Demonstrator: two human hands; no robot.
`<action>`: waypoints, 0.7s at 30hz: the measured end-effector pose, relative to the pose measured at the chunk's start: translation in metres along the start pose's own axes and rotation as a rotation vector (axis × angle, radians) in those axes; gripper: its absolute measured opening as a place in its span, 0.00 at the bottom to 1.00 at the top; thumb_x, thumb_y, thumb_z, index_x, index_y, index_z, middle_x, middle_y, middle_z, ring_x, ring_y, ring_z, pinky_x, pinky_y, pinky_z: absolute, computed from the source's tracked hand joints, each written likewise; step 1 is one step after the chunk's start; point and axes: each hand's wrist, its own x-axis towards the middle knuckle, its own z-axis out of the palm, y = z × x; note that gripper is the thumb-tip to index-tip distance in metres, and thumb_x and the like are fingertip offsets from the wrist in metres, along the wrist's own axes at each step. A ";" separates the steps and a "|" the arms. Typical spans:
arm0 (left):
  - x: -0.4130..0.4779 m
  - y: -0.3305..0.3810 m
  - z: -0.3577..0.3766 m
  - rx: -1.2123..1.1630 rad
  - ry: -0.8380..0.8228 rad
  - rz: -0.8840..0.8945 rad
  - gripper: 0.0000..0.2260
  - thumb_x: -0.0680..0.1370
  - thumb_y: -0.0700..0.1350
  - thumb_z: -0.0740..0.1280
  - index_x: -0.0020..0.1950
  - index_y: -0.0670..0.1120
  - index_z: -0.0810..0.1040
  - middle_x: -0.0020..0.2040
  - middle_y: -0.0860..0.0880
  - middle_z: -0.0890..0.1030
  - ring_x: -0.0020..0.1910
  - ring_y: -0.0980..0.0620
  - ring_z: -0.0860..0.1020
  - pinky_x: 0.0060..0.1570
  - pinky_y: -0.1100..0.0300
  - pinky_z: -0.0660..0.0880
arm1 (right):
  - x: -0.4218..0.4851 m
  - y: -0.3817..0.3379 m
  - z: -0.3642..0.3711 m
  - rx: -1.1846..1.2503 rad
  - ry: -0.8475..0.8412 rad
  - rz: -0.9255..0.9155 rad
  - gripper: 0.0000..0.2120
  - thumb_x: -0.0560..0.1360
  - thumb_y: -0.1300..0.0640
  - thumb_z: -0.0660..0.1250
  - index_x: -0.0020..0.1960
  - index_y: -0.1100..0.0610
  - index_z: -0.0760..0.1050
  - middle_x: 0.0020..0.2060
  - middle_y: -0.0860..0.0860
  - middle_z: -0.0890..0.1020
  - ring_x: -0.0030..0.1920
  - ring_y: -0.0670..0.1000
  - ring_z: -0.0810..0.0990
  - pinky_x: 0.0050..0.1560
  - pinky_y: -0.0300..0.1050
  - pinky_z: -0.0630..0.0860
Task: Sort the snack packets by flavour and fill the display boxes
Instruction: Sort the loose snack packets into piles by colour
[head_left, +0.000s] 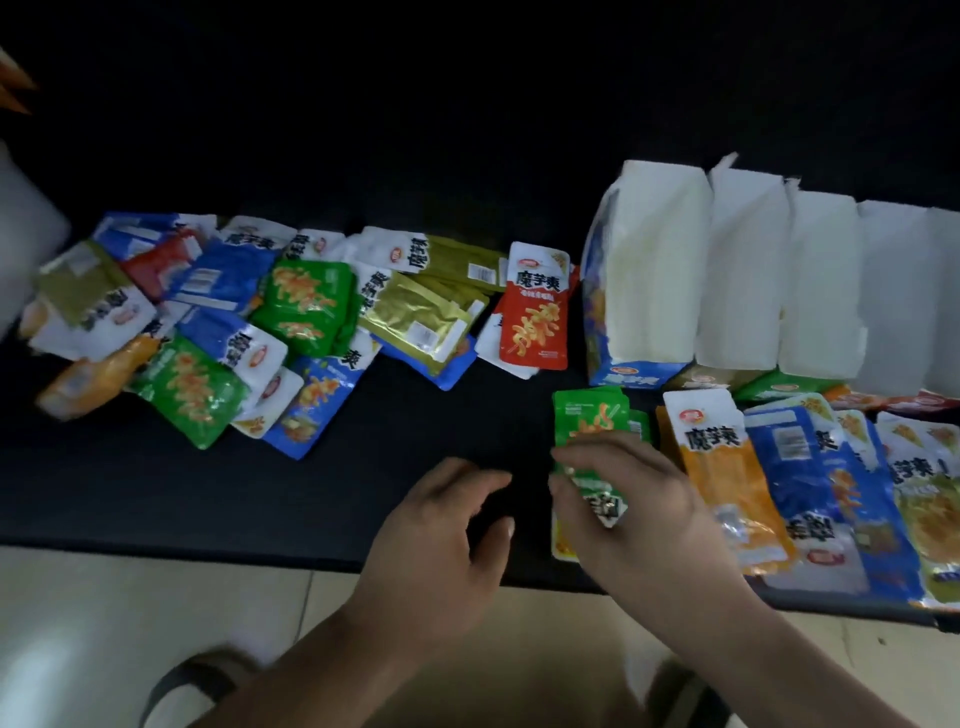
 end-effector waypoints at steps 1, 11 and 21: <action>0.003 -0.005 -0.008 0.035 0.048 0.019 0.17 0.77 0.53 0.70 0.65 0.54 0.81 0.58 0.63 0.76 0.54 0.61 0.77 0.51 0.67 0.78 | 0.010 -0.008 0.007 0.023 -0.027 -0.005 0.13 0.76 0.49 0.69 0.58 0.51 0.85 0.55 0.43 0.82 0.57 0.43 0.81 0.55 0.45 0.82; 0.065 -0.054 -0.111 0.734 0.047 -0.169 0.38 0.77 0.60 0.69 0.83 0.57 0.55 0.83 0.39 0.37 0.80 0.29 0.33 0.75 0.25 0.42 | 0.157 -0.048 0.063 -0.282 -0.309 0.148 0.30 0.79 0.38 0.65 0.79 0.38 0.63 0.84 0.50 0.49 0.83 0.56 0.45 0.82 0.57 0.51; 0.035 -0.099 -0.113 0.602 0.003 -0.242 0.32 0.81 0.70 0.53 0.82 0.64 0.46 0.85 0.49 0.43 0.82 0.38 0.34 0.73 0.24 0.38 | 0.168 -0.067 0.102 -0.415 -0.441 0.188 0.35 0.75 0.23 0.50 0.80 0.28 0.46 0.84 0.42 0.43 0.83 0.53 0.37 0.76 0.71 0.32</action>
